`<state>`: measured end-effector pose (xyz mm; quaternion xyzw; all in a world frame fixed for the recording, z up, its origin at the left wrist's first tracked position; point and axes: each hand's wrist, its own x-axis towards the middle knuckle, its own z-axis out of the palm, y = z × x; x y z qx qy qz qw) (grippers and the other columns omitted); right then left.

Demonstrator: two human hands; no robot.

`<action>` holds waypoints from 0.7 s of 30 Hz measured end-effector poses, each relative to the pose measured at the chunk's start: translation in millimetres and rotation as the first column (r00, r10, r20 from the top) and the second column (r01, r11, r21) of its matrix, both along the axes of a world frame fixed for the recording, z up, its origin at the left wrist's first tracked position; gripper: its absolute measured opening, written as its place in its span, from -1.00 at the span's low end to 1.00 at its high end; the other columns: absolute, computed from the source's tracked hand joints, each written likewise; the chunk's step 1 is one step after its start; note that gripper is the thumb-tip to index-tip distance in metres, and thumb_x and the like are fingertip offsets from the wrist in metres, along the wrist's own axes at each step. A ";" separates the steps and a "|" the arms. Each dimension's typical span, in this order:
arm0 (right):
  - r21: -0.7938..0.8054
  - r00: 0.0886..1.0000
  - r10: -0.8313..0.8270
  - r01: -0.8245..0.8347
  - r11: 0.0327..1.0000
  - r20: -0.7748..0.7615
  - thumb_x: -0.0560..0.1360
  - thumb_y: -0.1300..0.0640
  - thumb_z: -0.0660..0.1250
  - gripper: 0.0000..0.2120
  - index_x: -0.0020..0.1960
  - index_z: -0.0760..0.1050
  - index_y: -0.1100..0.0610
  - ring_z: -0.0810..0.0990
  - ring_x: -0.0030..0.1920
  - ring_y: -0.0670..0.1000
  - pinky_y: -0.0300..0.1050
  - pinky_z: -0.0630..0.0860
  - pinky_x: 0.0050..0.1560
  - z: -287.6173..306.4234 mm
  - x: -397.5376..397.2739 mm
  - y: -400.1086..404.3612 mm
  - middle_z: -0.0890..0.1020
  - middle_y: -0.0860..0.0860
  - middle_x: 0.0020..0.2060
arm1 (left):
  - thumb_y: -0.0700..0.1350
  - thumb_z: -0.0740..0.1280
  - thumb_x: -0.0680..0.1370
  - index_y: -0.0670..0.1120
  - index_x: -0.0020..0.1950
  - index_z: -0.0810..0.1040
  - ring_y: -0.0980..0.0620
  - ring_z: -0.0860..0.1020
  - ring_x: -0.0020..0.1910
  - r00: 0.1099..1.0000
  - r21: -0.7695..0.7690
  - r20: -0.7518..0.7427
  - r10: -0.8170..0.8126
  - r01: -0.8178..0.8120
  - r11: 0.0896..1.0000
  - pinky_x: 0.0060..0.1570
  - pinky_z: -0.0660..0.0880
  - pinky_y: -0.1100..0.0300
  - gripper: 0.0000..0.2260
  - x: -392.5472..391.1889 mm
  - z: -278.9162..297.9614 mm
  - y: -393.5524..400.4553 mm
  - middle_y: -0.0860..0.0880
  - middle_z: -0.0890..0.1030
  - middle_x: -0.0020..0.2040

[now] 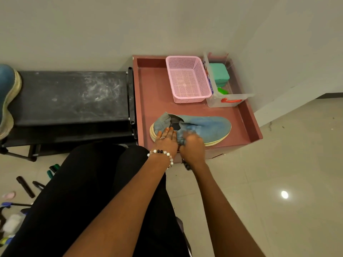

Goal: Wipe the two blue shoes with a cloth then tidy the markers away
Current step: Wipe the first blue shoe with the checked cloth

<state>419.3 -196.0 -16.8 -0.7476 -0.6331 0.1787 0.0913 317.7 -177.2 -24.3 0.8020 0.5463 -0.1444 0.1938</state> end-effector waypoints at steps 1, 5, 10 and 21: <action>0.031 0.996 0.077 -0.076 0.997 -0.053 0.37 0.39 0.25 -0.54 0.28 0.47 0.30 0.48 0.23 0.24 0.02 0.40 0.25 1.7 -2.5 -3.9 0.54 0.27 0.20 | -0.19 -0.03 0.67 -0.21 0.56 -0.10 -0.09 -0.12 0.55 1.000 -0.008 0.001 -0.003 0.003 1.000 0.47 -0.17 -0.01 -0.53 -0.7 -0.7 0.0 -0.16 -0.09 0.57; 0.008 0.974 0.216 -0.216 0.976 -0.070 0.34 0.40 0.23 -0.47 0.28 0.51 0.13 0.52 0.24 0.11 -0.18 0.37 0.24 7.1 55.1 -11.5 0.57 0.12 0.22 | -0.26 -0.06 0.66 -0.22 0.56 -0.10 -0.10 -0.10 0.55 1.000 0.023 -0.005 -0.015 0.015 1.000 0.47 -0.16 -0.02 -0.53 -1.8 -3.5 -1.9 -0.17 -0.09 0.57; -0.054 0.973 0.081 -0.071 0.996 0.216 0.31 0.42 0.30 -0.51 0.23 0.53 0.24 0.53 0.16 0.25 0.07 0.36 0.26 -4.7 109.6 -3.9 0.60 0.24 0.11 | -0.28 -0.06 0.65 -0.25 0.55 -0.12 -0.12 -0.11 0.55 0.999 0.038 -0.025 -0.021 0.022 0.999 0.47 -0.15 -0.04 -0.53 0.0 -1.8 -3.0 -0.20 -0.10 0.57; 0.057 0.978 0.168 -0.162 0.985 -0.124 0.29 0.39 0.25 -0.51 0.20 0.57 0.18 0.60 0.07 0.18 -0.07 0.42 0.18 4.2 37.5 -11.7 0.63 0.18 0.09 | -0.28 -0.07 0.66 -0.23 0.55 -0.11 -0.10 -0.12 0.55 1.000 0.022 -0.019 -0.011 0.012 1.000 0.47 -0.17 -0.02 -0.54 0.3 -1.1 -2.5 -0.18 -0.10 0.57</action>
